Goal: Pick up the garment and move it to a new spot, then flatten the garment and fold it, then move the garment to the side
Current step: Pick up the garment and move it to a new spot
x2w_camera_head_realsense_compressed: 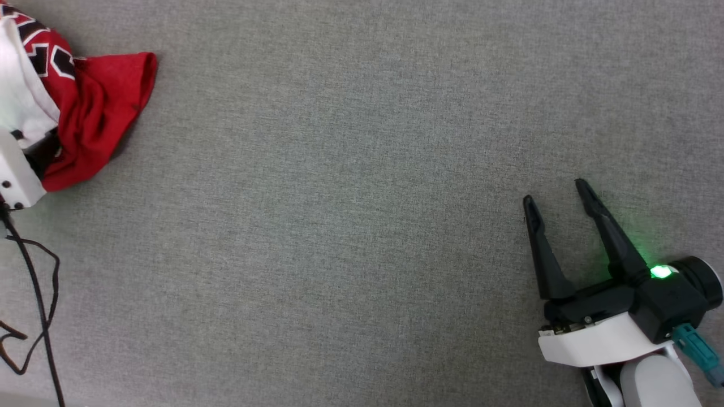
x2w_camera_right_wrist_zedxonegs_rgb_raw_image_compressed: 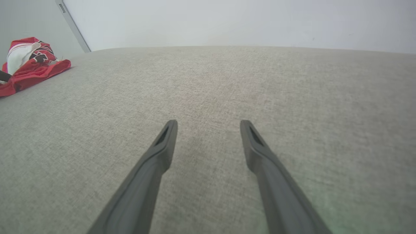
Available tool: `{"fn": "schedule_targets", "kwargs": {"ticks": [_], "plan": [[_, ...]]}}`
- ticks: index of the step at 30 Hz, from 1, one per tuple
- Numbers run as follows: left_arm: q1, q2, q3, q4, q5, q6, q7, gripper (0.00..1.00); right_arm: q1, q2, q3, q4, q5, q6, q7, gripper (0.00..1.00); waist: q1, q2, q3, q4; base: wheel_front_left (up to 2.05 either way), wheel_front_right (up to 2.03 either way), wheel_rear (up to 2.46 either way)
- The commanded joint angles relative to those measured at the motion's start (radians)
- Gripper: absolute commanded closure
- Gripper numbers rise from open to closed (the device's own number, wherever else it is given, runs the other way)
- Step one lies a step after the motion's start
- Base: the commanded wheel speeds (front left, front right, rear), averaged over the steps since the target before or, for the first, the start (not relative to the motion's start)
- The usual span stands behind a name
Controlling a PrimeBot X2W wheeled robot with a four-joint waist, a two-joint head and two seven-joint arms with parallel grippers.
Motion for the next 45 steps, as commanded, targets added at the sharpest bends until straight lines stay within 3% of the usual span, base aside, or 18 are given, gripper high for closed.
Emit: {"fn": "schedule_targets", "kwargs": {"ticks": [1, 2, 3, 4, 11, 20, 28, 35, 45], "plan": [[-0.011, -0.003, -0.026, 0.018, -0.023, 0.001, 0.017, 0.00, 0.000, -0.012, -0.012, 0.007, -0.006, -0.001, -0.001, 0.00, -0.0001, 0.0000, 0.008, 0.001, 0.00, 0.00, 0.00], [-0.011, -0.003, -0.026, 0.018, -0.023, 0.001, 0.017, 0.00, 0.000, -0.012, -0.012, 0.007, -0.006, -0.001, -0.001, 0.00, -0.0001, 0.0000, 0.008, 0.001, 0.00, 0.00, 0.00], [-0.012, -0.004, -0.045, 0.020, -0.036, 0.001, 0.027, 0.56, 0.001, -0.012, -0.015, 0.007, -0.007, -0.001, -0.001, 0.00, -0.0001, 0.0000, 0.010, 0.003, 0.00, 0.00, 0.00], [-0.011, -0.006, -0.063, 0.020, -0.051, 0.001, 0.033, 1.00, 0.001, -0.012, -0.017, 0.008, -0.009, -0.001, -0.001, 0.00, -0.0001, 0.0000, 0.010, 0.006, 0.00, 0.00, 0.00], [-0.016, 0.019, -0.126, 0.028, -0.110, 0.001, -0.054, 1.00, -0.003, -0.005, -0.003, 0.027, -0.014, -0.001, -0.001, 0.00, -0.0001, 0.0000, -0.028, 0.023, 0.00, 0.00, 0.00], [-0.044, 0.099, -0.167, 0.028, -0.088, 0.001, -0.284, 1.00, -0.004, 0.012, 0.015, 0.072, 0.022, -0.001, -0.002, 0.00, -0.0001, 0.0000, -0.170, 0.017, 0.00, 0.00, 0.00], [-0.078, 0.162, -0.192, -0.094, -0.067, 0.001, -0.419, 1.00, 0.023, 0.028, 0.014, 0.110, 0.064, -0.001, -0.002, 0.00, -0.0001, 0.0000, -0.323, 0.001, 0.00, 0.00, 0.00], [-0.128, 0.165, -0.225, -0.238, -0.009, 0.002, -0.449, 1.00, 0.040, 0.030, 0.024, 0.124, 0.127, -0.001, -0.002, 0.00, -0.0001, 0.0000, -0.415, -0.027, 0.00, 0.00, 0.00], [-0.128, 0.086, -0.308, -0.430, 0.040, 0.029, -0.414, 1.00, 0.058, 0.030, 0.008, 0.118, 0.186, -0.001, -0.002, 0.00, -0.0001, 0.0000, -0.495, -0.145, 0.00, 0.00, 0.00]]}}
